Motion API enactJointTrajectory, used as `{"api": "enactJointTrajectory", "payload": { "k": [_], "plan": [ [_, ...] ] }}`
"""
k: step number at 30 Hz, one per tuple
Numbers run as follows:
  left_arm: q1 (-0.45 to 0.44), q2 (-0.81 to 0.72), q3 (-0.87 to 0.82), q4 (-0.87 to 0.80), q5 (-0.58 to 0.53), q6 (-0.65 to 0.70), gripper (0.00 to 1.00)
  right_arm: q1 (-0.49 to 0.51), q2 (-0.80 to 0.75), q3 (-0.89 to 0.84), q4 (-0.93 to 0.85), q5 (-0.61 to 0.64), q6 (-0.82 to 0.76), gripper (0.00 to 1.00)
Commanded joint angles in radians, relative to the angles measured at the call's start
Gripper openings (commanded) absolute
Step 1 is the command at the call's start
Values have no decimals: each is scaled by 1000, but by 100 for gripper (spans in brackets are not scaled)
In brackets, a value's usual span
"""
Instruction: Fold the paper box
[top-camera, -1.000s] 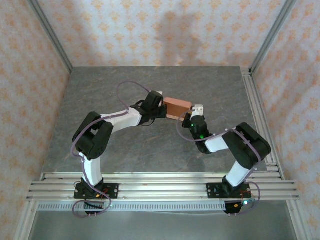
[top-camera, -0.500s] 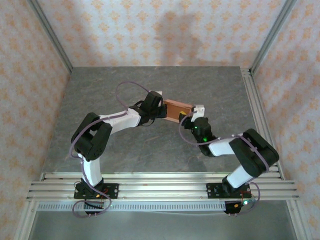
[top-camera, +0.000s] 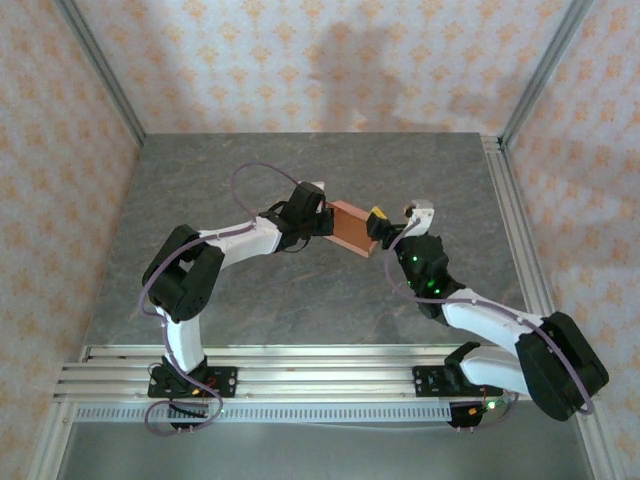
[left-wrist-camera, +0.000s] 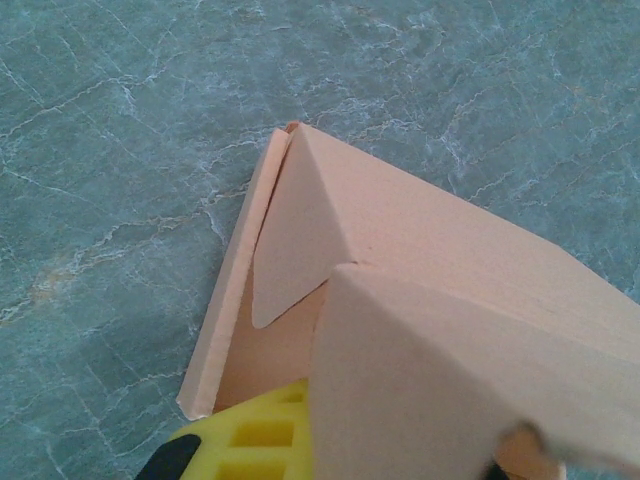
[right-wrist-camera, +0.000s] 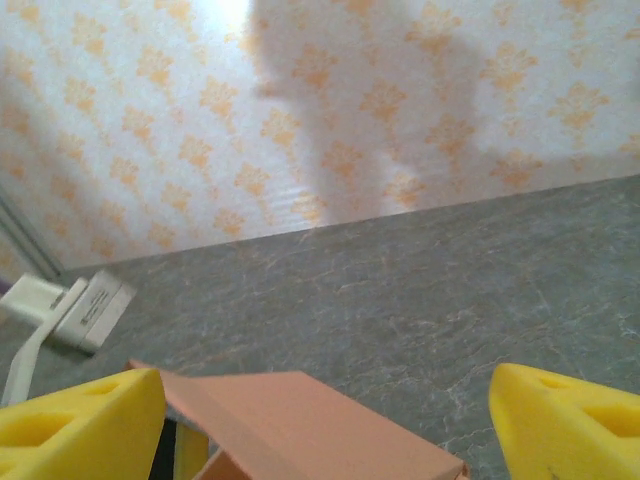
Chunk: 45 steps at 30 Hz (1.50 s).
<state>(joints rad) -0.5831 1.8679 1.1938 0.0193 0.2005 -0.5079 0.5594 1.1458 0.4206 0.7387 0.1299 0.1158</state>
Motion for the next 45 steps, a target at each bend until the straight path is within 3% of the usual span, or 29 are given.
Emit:
{"api": "enactJointTrajectory", "payload": {
  "k": [1,4,9,15,21,24,27,30,33,35,39,44,45],
  "plan": [
    [-13,-23,-8,24,-20,0,0,-18,-3,139,-314,78,154,83],
    [-15,-36,-25,38,-21,0,2,-30,32,202,-428,90,230,82],
    [-18,-63,-55,60,-10,0,20,-66,133,310,-601,41,324,81],
    [-18,-113,-99,73,-4,10,43,-105,238,375,-652,-40,395,82],
    [-18,-217,-188,84,-9,30,56,-107,311,419,-706,-83,398,83],
    [-26,-339,-345,214,-93,55,58,-109,336,423,-722,-114,371,86],
    [-26,-456,-444,229,-190,98,62,-110,356,423,-738,-125,347,87],
    [-20,-543,-471,192,-246,129,67,-111,376,416,-739,-142,321,87],
    [10,-536,-412,66,-274,118,71,-115,400,420,-742,-182,293,87],
    [47,-498,-385,32,-251,92,73,-117,419,427,-749,-190,286,86],
    [130,-378,-308,12,-105,14,78,-133,456,438,-750,-230,271,80],
    [154,-175,-98,-111,88,7,84,-163,488,456,-736,-299,270,75],
    [154,-129,-49,-153,126,13,95,-172,492,460,-735,-317,272,75]
  ]
}}
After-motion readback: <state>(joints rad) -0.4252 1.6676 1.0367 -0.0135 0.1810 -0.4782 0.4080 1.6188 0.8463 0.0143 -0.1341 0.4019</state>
